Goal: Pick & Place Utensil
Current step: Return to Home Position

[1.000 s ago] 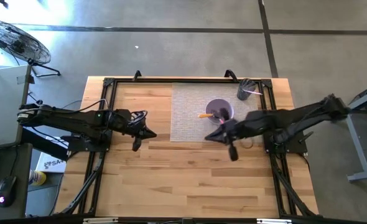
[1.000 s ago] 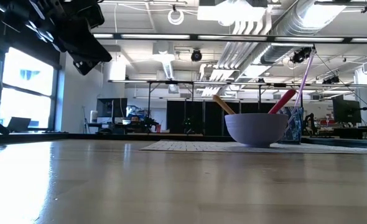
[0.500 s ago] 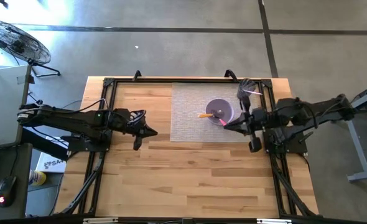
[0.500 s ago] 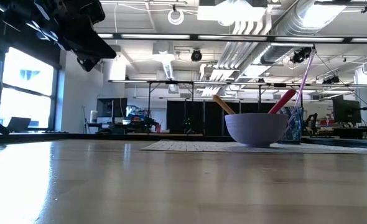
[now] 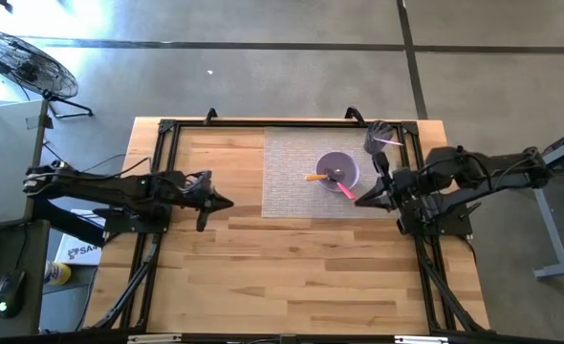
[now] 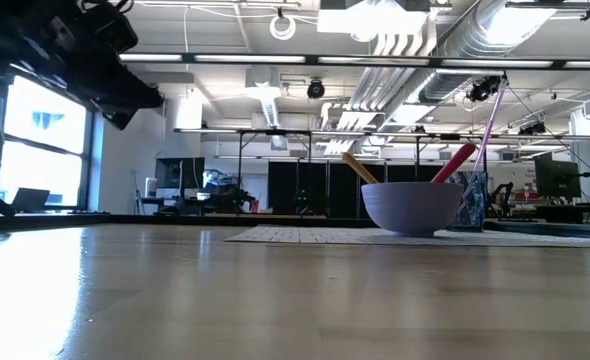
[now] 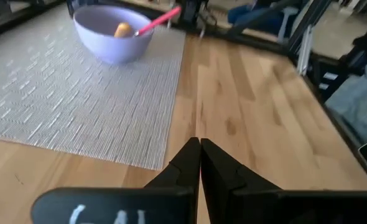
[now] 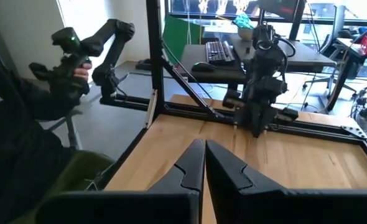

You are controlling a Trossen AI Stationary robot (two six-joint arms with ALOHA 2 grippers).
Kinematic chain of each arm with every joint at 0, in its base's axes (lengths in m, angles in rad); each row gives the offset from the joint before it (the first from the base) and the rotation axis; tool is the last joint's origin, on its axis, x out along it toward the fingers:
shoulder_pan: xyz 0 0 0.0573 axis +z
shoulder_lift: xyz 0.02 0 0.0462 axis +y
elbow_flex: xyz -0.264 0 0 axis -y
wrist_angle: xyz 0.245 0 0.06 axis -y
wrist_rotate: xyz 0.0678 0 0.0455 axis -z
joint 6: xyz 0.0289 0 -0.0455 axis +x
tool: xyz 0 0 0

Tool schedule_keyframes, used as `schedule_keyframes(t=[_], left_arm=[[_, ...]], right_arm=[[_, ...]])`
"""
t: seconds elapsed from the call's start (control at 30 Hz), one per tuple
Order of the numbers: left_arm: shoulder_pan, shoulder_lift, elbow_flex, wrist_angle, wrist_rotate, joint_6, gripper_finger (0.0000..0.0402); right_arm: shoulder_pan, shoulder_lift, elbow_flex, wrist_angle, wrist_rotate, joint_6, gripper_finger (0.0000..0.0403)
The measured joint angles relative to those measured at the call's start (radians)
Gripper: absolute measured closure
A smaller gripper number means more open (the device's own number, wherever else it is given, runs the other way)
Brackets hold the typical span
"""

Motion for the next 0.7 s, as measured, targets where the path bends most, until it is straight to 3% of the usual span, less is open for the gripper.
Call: schedule_keyframes(t=[0.23, 0.37, 0.5, 0.7], left_arm=[[0.0, -0.237, -0.1, -0.008, 0.006, 0.025, 0.0392], [0.0, -0.368, -0.116, -0.099, 0.031, 0.029, 0.0392], [0.0, -0.483, -0.116, -0.204, 0.019, 0.031, 0.0392], [0.0, -0.611, -0.116, -0.314, -0.023, 0.038, 0.0392]], right_arm=[[-0.006, 0.003, -0.104, 0.12, 0.003, -0.017, 0.0397], [-0.044, -0.038, -0.194, 0.133, 0.001, 0.018, 0.0397], [-0.1, -0.152, -0.268, 0.156, -0.005, 0.057, 0.0394], [-0.158, -0.381, -0.392, 0.212, -0.11, 0.053, 0.0397]])
